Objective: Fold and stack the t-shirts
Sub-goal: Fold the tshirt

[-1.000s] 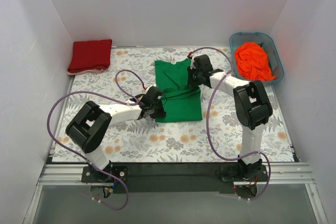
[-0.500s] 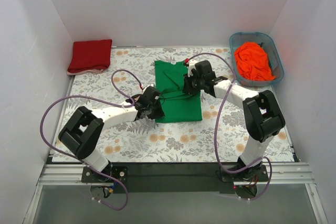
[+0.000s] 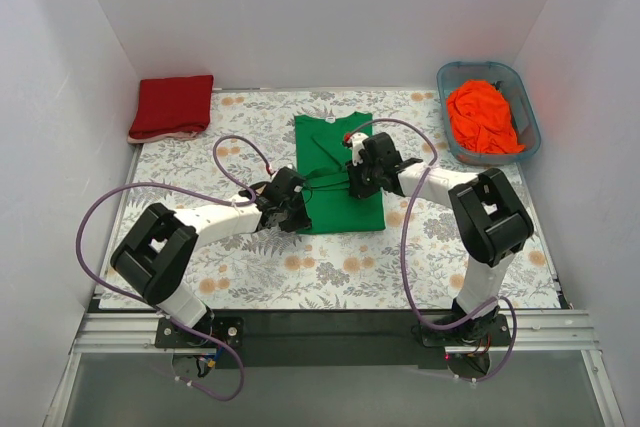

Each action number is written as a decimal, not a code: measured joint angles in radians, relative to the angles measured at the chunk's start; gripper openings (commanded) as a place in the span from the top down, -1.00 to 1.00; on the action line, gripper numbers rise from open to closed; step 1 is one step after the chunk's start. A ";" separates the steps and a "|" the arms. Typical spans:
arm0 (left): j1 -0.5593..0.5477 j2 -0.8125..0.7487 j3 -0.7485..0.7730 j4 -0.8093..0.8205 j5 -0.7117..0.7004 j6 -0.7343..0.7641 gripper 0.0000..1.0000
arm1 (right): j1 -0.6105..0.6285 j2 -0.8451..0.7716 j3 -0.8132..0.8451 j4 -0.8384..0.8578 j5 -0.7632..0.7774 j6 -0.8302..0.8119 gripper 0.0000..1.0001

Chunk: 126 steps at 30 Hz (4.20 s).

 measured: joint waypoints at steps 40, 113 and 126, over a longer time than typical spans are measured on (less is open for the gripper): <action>0.259 0.261 0.243 0.301 0.116 0.049 0.84 | -0.367 0.222 0.170 0.288 -0.570 0.311 0.52; 0.273 -0.404 -0.378 0.185 0.212 -0.160 0.28 | -0.080 0.198 -0.354 0.833 -0.762 0.655 0.66; 0.141 -0.307 -0.204 0.085 0.057 -0.038 -0.55 | -0.103 -0.249 -0.327 0.366 -0.494 0.437 0.10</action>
